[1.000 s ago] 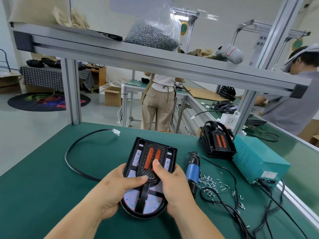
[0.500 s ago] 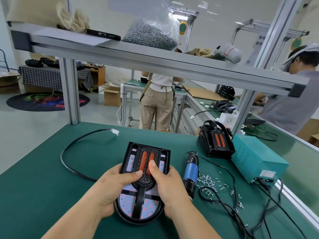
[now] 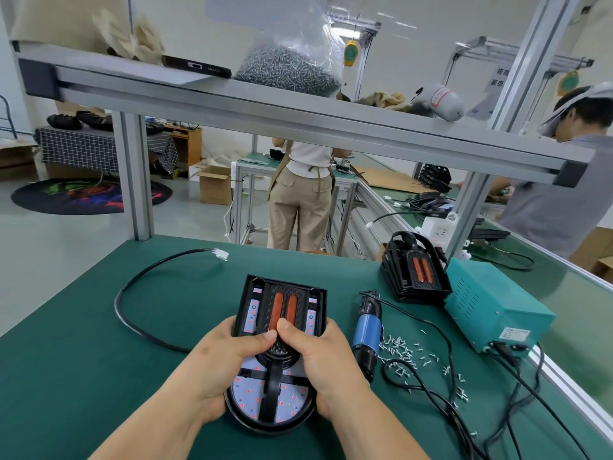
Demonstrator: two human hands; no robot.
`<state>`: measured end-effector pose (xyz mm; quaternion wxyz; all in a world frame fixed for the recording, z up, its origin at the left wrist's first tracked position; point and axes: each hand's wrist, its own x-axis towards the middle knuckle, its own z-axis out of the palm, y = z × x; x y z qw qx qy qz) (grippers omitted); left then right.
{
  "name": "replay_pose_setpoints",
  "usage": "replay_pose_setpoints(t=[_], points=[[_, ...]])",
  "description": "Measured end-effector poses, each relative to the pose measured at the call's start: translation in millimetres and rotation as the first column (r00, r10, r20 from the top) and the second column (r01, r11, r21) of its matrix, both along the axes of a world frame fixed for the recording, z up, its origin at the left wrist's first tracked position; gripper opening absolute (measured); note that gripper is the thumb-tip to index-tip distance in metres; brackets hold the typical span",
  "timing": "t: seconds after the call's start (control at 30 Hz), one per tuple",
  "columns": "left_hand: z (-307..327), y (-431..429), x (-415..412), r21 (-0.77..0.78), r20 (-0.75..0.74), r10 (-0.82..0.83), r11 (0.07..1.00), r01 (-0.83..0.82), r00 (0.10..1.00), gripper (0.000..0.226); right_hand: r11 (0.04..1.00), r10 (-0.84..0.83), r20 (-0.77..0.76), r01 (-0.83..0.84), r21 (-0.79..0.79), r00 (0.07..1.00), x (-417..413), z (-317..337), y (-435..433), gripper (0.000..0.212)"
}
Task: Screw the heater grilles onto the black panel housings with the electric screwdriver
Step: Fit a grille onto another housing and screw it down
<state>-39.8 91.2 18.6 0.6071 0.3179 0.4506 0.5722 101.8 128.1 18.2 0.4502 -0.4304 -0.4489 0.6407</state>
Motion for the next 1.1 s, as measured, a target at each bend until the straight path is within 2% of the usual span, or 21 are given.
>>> replay_pose_setpoints(t=[0.3, 0.57, 0.63, 0.7, 0.77, 0.83, 0.87, 0.93, 0.97, 1.03, 1.1], points=[[0, -1, 2, -0.005, -0.040, 0.011, 1.000, -0.011, 0.999, 0.033, 0.999, -0.049, 0.015, 0.049, -0.004, 0.999, -2, 1, -1, 0.037], [1, -2, 1, -0.002, -0.097, 0.019, 1.000, -0.019, 0.995, 0.014, 0.999, -0.043, 0.032, 0.042, 0.021, 0.999, -3, 0, -1, 0.033], [1, -2, -1, -0.025, -0.077, 0.001, 1.000, -0.003, 0.997, 0.021, 0.999, -0.015, 0.089, 0.011, 0.038, 0.996, -3, 0, -2, 0.034], [0, -1, -4, -0.052, -0.039, -0.013, 0.999, 0.011, 0.999, 0.028, 0.993, 0.026, 0.264, -0.055, 0.104, 0.964, 0, 2, -1, 0.032], [0, 0, -6, -0.063, -0.028, -0.021, 0.998, 0.019, 0.999, 0.026, 0.962, -0.005, 0.548, -0.145, 0.230, 0.837, 11, 12, 5, 0.033], [-1, 1, -6, -0.072, -0.054, -0.021, 0.997, 0.017, 0.998, 0.027, 0.929, -0.197, 0.730, -0.112, 0.352, 0.655, 30, 25, 15, 0.060], [-2, 1, -6, -0.080, -0.066, -0.019, 0.997, 0.014, 0.998, 0.028, 0.910, -0.307, 0.758, -0.055, 0.411, 0.576, 43, 31, 20, 0.066], [-3, 1, -5, -0.095, -0.089, -0.019, 0.995, 0.010, 0.996, 0.025, 0.866, -0.471, 0.756, 0.077, 0.493, 0.454, 68, 37, 30, 0.054], [-2, 1, -5, -0.103, -0.101, -0.019, 0.995, 0.008, 0.995, 0.024, 0.864, -0.492, 0.778, 0.114, 0.490, 0.389, 77, 36, 31, 0.049], [-2, 1, -5, -0.117, -0.123, -0.027, 0.993, 0.013, 0.992, 0.025, 0.909, -0.415, 0.873, 0.088, 0.407, 0.255, 84, 28, 33, 0.054], [-2, 1, -6, -0.121, -0.140, -0.038, 0.992, 0.021, 0.989, 0.029, 0.948, -0.317, 0.928, 0.040, 0.315, 0.196, 82, 18, 35, 0.062]])
